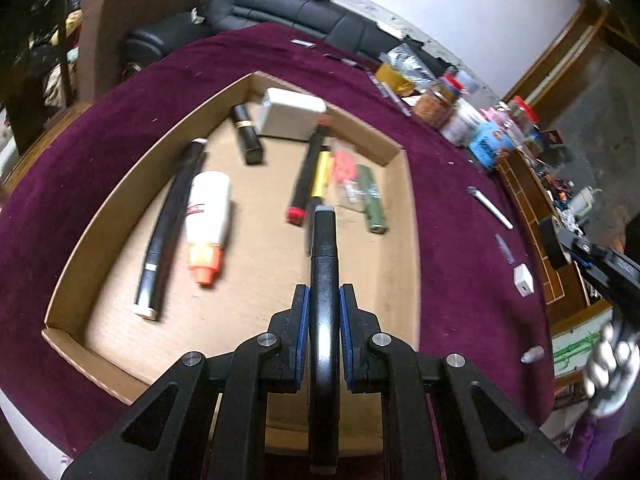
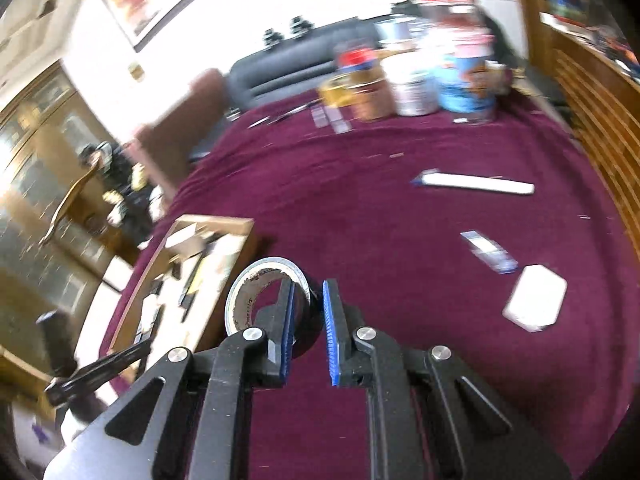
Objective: Organize rigid objects
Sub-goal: 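Place the marker in the tray with left tool while right tool drops the tape roll there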
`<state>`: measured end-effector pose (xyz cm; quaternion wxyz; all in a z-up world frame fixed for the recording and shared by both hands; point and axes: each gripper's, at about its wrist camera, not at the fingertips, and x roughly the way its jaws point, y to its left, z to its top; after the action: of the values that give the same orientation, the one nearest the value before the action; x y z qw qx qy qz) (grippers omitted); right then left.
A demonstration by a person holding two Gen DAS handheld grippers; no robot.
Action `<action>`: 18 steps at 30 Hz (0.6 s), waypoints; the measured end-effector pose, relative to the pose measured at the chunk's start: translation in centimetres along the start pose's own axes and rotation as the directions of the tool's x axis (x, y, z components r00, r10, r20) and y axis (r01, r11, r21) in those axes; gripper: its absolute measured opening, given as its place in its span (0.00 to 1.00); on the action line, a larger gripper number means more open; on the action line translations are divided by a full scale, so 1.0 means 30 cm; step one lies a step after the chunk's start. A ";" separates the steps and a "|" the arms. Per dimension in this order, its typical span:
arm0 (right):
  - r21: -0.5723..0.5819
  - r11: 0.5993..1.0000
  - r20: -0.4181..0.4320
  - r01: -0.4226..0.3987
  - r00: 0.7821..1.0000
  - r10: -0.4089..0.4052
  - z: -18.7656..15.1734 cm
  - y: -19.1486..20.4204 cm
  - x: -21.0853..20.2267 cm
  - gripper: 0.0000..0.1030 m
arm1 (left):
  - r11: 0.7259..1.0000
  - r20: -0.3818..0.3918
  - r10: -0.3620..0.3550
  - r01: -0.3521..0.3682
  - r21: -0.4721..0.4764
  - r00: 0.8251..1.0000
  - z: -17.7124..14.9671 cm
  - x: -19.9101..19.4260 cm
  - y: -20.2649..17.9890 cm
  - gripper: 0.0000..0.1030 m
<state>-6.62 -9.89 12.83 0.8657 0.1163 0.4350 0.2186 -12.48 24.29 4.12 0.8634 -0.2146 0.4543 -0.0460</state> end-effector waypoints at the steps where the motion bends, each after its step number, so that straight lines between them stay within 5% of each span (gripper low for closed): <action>1: -0.011 1.000 -0.015 -0.024 1.000 0.024 -0.012 0.041 0.024 0.11 | 1.000 -0.007 -0.002 0.002 -0.010 1.000 0.006 0.009 0.012 0.11; 9: -0.072 0.989 -0.144 -0.128 0.983 0.116 -0.098 0.279 0.249 0.11 | 0.998 -0.039 0.048 -0.050 -0.042 0.998 0.080 0.061 0.110 0.11; 18: -0.167 0.975 -0.254 -0.144 0.962 0.098 -0.174 0.463 0.416 0.11 | 0.997 -0.012 0.055 -0.055 -0.052 0.998 0.169 0.083 0.156 0.16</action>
<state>-8.11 8.35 6.39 0.7974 0.0344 0.5082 0.3234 -7.48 29.50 2.81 0.8559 -0.2245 0.4657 -0.0113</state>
